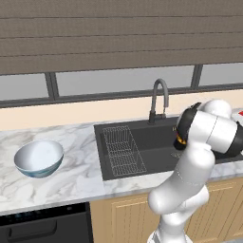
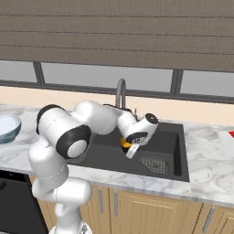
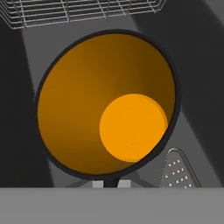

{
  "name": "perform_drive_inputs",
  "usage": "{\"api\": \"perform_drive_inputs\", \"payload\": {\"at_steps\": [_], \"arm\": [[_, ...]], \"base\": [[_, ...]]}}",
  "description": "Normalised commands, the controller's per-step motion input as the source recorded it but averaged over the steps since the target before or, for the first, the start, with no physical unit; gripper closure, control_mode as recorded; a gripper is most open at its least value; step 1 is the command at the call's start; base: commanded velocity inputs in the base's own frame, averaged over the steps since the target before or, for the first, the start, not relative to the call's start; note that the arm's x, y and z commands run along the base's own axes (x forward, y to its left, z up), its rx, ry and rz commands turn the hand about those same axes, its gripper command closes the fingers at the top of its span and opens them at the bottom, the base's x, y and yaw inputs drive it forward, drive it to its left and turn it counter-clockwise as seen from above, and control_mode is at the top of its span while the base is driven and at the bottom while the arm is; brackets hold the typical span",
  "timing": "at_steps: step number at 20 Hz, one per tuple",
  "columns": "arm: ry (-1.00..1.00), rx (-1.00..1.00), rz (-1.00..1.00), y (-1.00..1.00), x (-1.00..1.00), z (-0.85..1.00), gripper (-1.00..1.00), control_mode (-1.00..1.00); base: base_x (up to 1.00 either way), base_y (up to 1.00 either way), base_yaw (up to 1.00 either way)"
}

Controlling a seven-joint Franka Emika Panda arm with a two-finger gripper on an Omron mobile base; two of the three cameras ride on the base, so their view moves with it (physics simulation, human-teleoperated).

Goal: Pick the mug and place it in the sink. Pick the bowl and place it in the open cabinet and then close the cabinet.

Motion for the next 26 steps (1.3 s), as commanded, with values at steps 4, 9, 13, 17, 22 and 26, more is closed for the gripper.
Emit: {"api": "perform_drive_inputs", "payload": {"at_steps": [4, 9, 13, 17, 22, 26], "arm": [[-0.10, 0.00, 0.00, -0.37, 0.05, -0.27, 1.00, -1.00], [-0.02, 0.00, 0.00, -0.30, 0.26, -0.38, 1.00, -1.00], [0.03, 0.00, 0.00, -0.28, 0.51, -0.34, 1.00, -1.00], [0.09, 0.05, 0.00, -0.43, 0.51, -0.18, 1.00, -1.00], [0.05, 0.10, 0.01, -0.37, 0.22, -0.39, 1.00, -1.00], [0.04, 0.05, 0.00, -0.06, 0.31, -0.45, 1.00, -1.00]], "base": [[0.00, 0.00, 0.00], [0.00, 0.00, 0.00], [0.00, 0.00, 0.00], [0.00, 0.00, 0.00], [0.00, 0.00, 0.00], [0.00, 0.00, 0.00]]}}
